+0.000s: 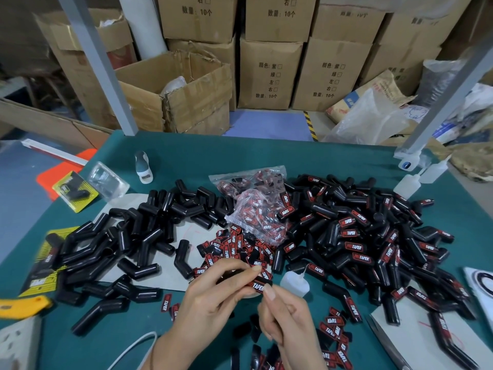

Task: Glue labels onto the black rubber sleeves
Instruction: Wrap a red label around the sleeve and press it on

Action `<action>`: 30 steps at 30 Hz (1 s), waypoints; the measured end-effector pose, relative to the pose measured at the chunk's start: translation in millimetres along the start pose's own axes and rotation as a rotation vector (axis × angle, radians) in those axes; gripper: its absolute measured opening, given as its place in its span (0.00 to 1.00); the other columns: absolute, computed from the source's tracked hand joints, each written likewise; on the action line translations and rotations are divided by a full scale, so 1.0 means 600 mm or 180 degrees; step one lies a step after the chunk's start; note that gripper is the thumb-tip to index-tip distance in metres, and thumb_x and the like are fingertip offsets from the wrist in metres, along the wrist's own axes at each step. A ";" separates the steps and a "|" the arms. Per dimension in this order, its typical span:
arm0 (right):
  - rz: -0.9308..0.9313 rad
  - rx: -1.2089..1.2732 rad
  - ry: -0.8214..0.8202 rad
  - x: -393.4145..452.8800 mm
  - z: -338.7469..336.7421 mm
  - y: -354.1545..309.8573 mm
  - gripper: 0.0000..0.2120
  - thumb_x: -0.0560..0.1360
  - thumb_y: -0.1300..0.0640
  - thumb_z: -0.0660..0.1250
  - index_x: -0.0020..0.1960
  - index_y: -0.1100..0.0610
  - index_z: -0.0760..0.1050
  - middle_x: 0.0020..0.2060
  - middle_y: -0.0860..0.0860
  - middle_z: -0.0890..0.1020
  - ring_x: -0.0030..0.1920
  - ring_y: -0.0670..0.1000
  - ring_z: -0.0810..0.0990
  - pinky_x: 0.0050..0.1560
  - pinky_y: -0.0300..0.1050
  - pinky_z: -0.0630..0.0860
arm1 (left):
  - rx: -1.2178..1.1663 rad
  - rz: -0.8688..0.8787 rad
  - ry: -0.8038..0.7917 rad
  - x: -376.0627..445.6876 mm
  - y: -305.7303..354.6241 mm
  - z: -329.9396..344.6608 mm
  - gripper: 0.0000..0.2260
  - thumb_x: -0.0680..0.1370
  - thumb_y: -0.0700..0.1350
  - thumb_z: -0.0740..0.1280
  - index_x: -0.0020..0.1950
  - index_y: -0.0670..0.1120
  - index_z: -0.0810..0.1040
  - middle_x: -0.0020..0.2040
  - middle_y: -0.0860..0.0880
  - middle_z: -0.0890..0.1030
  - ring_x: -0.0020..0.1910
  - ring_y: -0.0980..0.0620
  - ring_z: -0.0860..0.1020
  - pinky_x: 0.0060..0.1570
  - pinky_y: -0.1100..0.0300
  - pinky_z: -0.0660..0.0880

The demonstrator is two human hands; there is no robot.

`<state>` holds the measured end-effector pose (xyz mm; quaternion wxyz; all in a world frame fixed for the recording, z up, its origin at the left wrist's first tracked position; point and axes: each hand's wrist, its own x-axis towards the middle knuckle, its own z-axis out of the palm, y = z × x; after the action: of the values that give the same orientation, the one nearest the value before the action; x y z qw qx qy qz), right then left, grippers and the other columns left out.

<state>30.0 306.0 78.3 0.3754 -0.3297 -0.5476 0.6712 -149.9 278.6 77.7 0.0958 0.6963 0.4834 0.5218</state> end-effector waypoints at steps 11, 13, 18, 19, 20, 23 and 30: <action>-0.0011 0.0008 0.0009 0.001 -0.001 0.004 0.23 0.85 0.42 0.63 0.33 0.50 0.75 0.23 0.49 0.69 0.26 0.51 0.66 0.35 0.43 0.67 | -0.1351 -0.1035 0.0208 0.003 0.020 0.009 0.10 0.80 0.48 0.74 0.61 0.51 0.88 0.60 0.51 0.83 0.50 0.47 0.83 0.37 0.56 0.82; -0.0057 -0.0018 0.0033 0.001 0.000 0.003 0.20 0.85 0.43 0.62 0.37 0.46 0.79 0.24 0.48 0.70 0.27 0.51 0.66 0.34 0.44 0.66 | -0.1433 -0.1233 0.0168 -0.001 0.019 0.010 0.11 0.79 0.45 0.73 0.60 0.52 0.88 0.59 0.52 0.84 0.48 0.49 0.83 0.36 0.57 0.82; 0.0042 -0.0130 0.0158 0.002 0.000 0.016 0.17 0.81 0.39 0.67 0.58 0.50 0.84 0.28 0.46 0.74 0.29 0.48 0.69 0.36 0.43 0.69 | -0.1331 -0.1310 0.0172 -0.004 0.021 0.012 0.16 0.78 0.44 0.72 0.65 0.57 0.85 0.59 0.52 0.84 0.50 0.49 0.84 0.42 0.56 0.83; 0.0077 -0.0128 0.0181 0.003 0.000 0.019 0.20 0.79 0.37 0.70 0.63 0.49 0.83 0.30 0.45 0.75 0.30 0.47 0.71 0.37 0.43 0.70 | -0.1143 -0.1241 0.0190 -0.004 0.023 0.014 0.17 0.78 0.45 0.72 0.66 0.59 0.83 0.59 0.53 0.84 0.53 0.50 0.84 0.46 0.57 0.83; 0.0096 -0.0122 0.0213 0.003 0.002 0.021 0.22 0.77 0.36 0.72 0.64 0.48 0.82 0.32 0.45 0.75 0.30 0.47 0.72 0.38 0.44 0.71 | -0.0958 -0.1168 0.0196 -0.004 0.026 0.016 0.18 0.78 0.46 0.72 0.67 0.61 0.82 0.59 0.55 0.85 0.56 0.51 0.84 0.52 0.59 0.82; 0.0119 0.0048 0.0321 0.003 0.009 0.027 0.26 0.72 0.35 0.76 0.63 0.48 0.83 0.35 0.48 0.74 0.30 0.47 0.72 0.38 0.47 0.71 | -0.0664 -0.0937 0.0246 -0.005 0.034 0.022 0.19 0.78 0.45 0.73 0.68 0.61 0.80 0.59 0.57 0.85 0.59 0.53 0.84 0.60 0.63 0.78; 0.0159 0.0338 0.0431 0.002 0.012 0.025 0.25 0.72 0.38 0.78 0.63 0.51 0.83 0.34 0.46 0.74 0.30 0.45 0.71 0.36 0.44 0.71 | -0.0535 -0.0652 0.0339 -0.005 0.039 0.024 0.21 0.76 0.37 0.75 0.64 0.56 0.83 0.59 0.56 0.84 0.58 0.52 0.84 0.59 0.63 0.77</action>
<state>21.0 302.0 64.7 0.4116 -0.3675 -0.4762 0.6847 -124.7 269.6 84.2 0.1807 0.6042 0.5109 0.5842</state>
